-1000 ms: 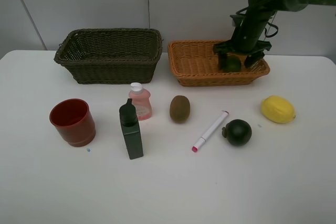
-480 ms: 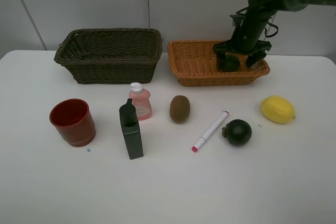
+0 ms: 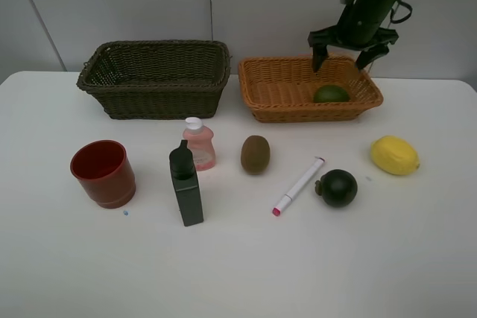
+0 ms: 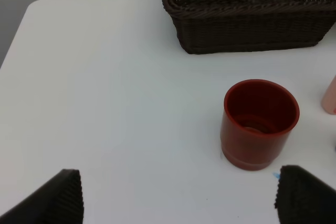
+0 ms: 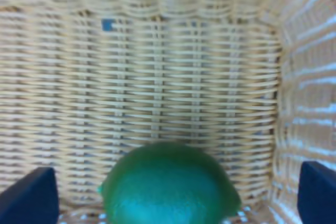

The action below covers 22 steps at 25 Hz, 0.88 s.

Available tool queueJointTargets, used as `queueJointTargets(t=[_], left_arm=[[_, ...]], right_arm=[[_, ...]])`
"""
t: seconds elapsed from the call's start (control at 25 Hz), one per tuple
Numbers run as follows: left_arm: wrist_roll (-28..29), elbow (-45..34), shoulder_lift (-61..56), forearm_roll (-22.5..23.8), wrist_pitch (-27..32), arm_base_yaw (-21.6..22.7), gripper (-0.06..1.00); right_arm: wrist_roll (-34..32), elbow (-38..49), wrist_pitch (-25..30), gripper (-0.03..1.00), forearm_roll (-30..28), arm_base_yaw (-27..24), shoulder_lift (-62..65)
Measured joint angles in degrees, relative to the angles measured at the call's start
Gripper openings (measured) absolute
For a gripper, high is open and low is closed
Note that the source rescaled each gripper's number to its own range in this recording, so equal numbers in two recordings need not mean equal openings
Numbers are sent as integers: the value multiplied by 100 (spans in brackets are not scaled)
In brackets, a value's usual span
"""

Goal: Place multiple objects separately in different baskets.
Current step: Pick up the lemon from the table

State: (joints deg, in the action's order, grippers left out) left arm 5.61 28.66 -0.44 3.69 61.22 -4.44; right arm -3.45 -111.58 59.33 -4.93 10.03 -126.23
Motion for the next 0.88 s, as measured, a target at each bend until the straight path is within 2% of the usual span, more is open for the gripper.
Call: queueJointTargets(t=[0.28, 0.6, 0.88], left_arm=[[0, 0, 0, 0, 0, 0, 95], [0, 0, 0, 0, 0, 0, 95], [0, 0, 0, 0, 0, 0, 95]], right_arm=[[149, 0, 985, 100, -167, 0, 675], [1133, 194, 1026, 100, -121, 0, 1280], [1612, 1683, 1039, 100, -116, 0, 2005]])
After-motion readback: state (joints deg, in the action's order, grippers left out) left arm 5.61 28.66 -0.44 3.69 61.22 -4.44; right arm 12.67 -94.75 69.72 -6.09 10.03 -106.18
